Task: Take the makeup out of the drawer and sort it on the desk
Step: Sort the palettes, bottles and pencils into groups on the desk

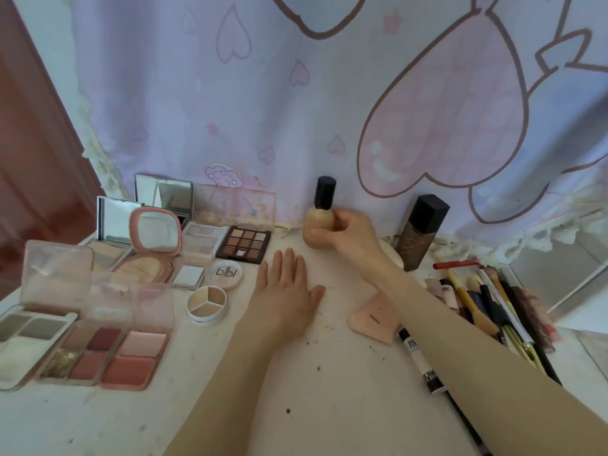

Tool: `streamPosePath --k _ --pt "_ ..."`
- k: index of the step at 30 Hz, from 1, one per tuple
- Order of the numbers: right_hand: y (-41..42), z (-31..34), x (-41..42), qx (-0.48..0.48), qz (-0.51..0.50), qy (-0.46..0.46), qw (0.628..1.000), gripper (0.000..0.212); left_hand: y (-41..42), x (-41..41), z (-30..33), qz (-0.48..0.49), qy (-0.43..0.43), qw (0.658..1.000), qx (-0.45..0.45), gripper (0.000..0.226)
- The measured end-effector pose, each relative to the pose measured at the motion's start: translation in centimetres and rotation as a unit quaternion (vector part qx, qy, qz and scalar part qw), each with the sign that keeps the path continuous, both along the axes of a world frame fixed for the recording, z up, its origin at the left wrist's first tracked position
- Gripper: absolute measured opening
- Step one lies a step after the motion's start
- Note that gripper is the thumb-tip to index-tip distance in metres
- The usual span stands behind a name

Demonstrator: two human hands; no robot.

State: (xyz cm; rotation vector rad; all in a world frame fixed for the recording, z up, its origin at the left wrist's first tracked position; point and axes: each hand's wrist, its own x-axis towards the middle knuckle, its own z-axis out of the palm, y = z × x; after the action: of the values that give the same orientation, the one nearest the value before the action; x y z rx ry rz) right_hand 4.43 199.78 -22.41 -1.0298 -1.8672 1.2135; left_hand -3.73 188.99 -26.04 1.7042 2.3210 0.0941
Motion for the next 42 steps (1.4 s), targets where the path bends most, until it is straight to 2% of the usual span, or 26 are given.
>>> streamPosePath --k 15,18,20,23,25,27,31,33,38,40,42 --pt "-0.9 -0.9 -1.8 0.029 0.018 -0.034 0.999 0.036 0.1 -0.2 0.3 -0.008 -0.003 1.0 -0.02 0.063" --pt "-1.5 -0.1 0.2 0.092 -0.019 -0.084 0.992 0.035 0.0 -0.1 0.4 -0.01 0.002 1.0 -0.017 0.062" --pt "-2.0 0.2 2.2 0.193 -0.057 -0.183 0.962 0.031 0.0 0.1 0.5 -0.011 0.003 1.0 -0.004 0.061" --pt "-2.6 0.3 4.8 0.316 -0.1 -0.359 0.872 0.03 -0.1 0.2 0.6 -0.007 0.02 0.998 0.054 0.052" --pt "-2.8 0.1 5.6 0.312 -0.103 -0.434 0.839 0.036 0.0 0.1 0.6 -0.006 0.047 0.993 0.111 0.04" --pt "-2.8 -0.1 5.5 0.288 -0.103 -0.468 0.829 0.041 0.0 0.1 0.6 -0.002 0.051 0.987 0.152 0.034" --pt "-2.8 -0.5 4.2 0.28 -0.111 -0.518 0.801 0.049 0.2 0.5 0.8 -0.005 0.036 0.983 0.18 0.035" --pt "-2.8 -0.5 3.8 0.265 -0.118 -0.523 0.802 0.046 0.2 0.5 0.7 -0.009 0.028 0.982 0.186 0.039" --pt "-2.5 0.0 3.7 0.228 -0.109 -0.482 0.839 0.04 0.4 0.3 0.7 -0.008 0.019 0.98 0.2 0.041" --pt "-2.4 0.4 4.2 0.218 -0.08 -0.434 0.871 0.036 0.6 0.4 0.7 -0.018 -0.034 0.974 0.224 0.043" --pt "-2.5 1.0 5.0 0.224 -0.053 -0.376 0.897 0.033 0.8 0.6 0.9 -0.034 -0.158 0.941 0.298 0.044"
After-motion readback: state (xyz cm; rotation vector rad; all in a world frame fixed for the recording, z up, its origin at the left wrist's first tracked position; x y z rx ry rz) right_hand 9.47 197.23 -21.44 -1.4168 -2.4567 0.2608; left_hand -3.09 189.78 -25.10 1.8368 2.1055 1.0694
